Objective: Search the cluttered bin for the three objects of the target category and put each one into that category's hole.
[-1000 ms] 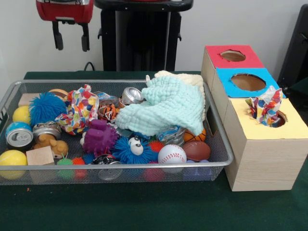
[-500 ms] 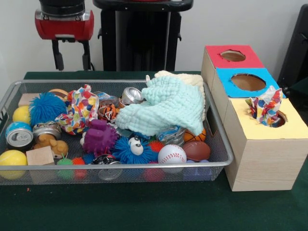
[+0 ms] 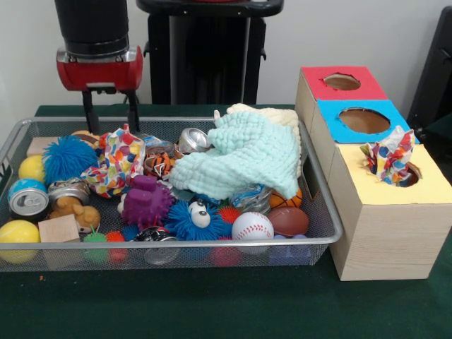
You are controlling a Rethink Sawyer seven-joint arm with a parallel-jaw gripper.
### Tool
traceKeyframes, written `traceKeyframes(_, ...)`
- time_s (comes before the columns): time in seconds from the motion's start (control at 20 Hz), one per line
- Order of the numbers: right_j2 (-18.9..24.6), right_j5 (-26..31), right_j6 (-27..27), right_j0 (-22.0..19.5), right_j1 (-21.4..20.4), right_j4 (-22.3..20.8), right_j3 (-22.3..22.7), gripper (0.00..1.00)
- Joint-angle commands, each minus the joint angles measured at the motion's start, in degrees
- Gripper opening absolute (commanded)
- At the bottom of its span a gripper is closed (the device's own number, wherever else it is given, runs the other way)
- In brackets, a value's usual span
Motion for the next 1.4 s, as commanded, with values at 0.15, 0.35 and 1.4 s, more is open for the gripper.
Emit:
traceKeyframes(0.15,1.99,-2.19,-0.05,0.78,5.83,-2.26,-2.6,1.0)
traceKeyframes(0.35,0.57,-2.09,2.06,0.99,6.86,-1.77,-0.73,1.0)
traceKeyframes(1.4,-3.82,-4.98,2.18,2.28,10.07,-7.23,-0.33,0.0)
